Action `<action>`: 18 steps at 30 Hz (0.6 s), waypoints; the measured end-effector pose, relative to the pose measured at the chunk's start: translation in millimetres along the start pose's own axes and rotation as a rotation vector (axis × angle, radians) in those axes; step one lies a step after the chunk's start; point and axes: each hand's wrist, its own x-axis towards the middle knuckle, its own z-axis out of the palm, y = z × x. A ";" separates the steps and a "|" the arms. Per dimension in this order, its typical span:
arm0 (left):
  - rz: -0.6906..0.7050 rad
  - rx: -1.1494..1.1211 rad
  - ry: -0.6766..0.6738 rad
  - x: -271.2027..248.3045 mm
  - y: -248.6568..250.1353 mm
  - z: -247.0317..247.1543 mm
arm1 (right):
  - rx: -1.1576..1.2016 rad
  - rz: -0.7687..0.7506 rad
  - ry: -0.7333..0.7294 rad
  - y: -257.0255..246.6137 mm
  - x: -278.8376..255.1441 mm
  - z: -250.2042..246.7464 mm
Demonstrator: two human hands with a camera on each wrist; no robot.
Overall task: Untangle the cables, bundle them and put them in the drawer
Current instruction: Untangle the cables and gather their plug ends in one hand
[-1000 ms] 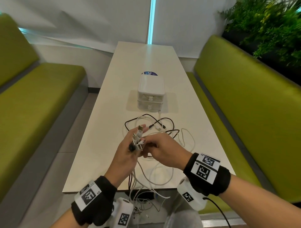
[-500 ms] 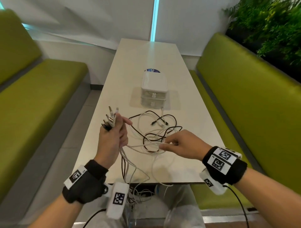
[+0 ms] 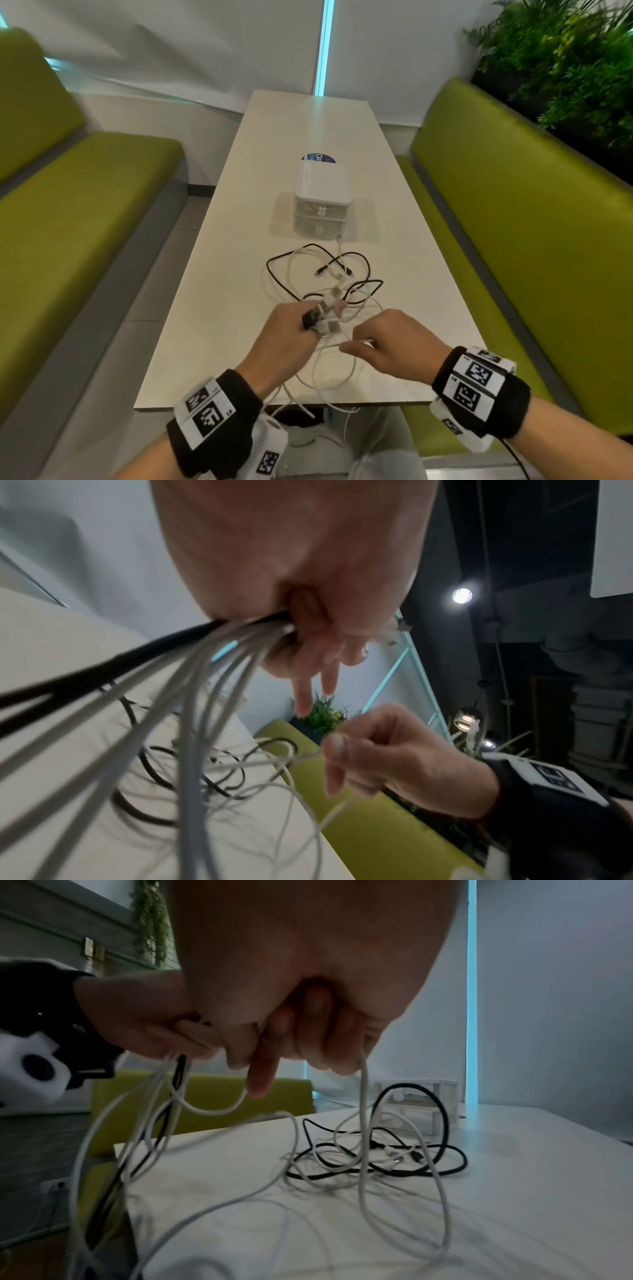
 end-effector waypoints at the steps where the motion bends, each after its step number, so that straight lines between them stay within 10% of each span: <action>1: 0.004 0.054 -0.045 -0.3 -3.9 7.2 | 0.010 -0.023 0.031 -3.2 0.0 0.2; 8: 0.021 0.308 -0.208 -8.1 -15.3 20.2 | 0.150 -0.046 -0.071 6.4 -9.4 -0.4; 18: 0.072 -0.145 -0.296 -37.4 -9.7 -21.7 | -0.050 0.198 -0.087 67.8 17.3 2.3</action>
